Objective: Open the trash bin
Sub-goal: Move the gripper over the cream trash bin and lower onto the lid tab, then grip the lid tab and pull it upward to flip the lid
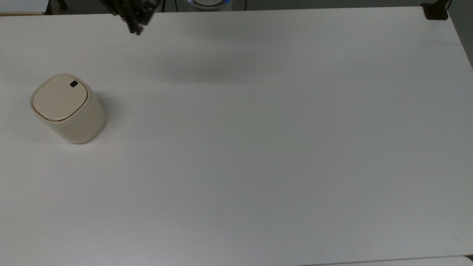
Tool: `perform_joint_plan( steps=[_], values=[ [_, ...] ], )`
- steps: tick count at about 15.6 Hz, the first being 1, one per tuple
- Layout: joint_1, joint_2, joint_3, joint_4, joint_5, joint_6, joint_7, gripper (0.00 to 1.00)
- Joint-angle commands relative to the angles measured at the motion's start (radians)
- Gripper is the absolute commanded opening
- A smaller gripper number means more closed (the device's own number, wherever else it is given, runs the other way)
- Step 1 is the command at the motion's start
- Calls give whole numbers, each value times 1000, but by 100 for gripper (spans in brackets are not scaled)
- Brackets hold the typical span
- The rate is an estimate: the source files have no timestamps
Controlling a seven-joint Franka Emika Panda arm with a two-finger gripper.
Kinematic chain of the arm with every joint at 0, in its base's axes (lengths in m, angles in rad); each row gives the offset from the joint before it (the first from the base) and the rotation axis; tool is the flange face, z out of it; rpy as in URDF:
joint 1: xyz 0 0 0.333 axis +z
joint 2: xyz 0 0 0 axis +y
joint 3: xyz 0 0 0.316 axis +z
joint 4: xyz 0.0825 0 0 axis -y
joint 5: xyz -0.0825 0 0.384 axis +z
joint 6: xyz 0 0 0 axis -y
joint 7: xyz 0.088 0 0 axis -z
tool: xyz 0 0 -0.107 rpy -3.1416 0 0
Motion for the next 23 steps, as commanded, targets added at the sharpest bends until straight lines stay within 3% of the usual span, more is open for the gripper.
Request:
perform_joint_plan(
  steps=[1, 10, 23],
  values=[
    [-10, 42, -88, 3, 24, 127, 13, 10],
    [-98, 224, -112, -37, 24, 387, 33, 9],
    [-113, 291, -120, -58, 15, 422, 20, 5]
  ],
)
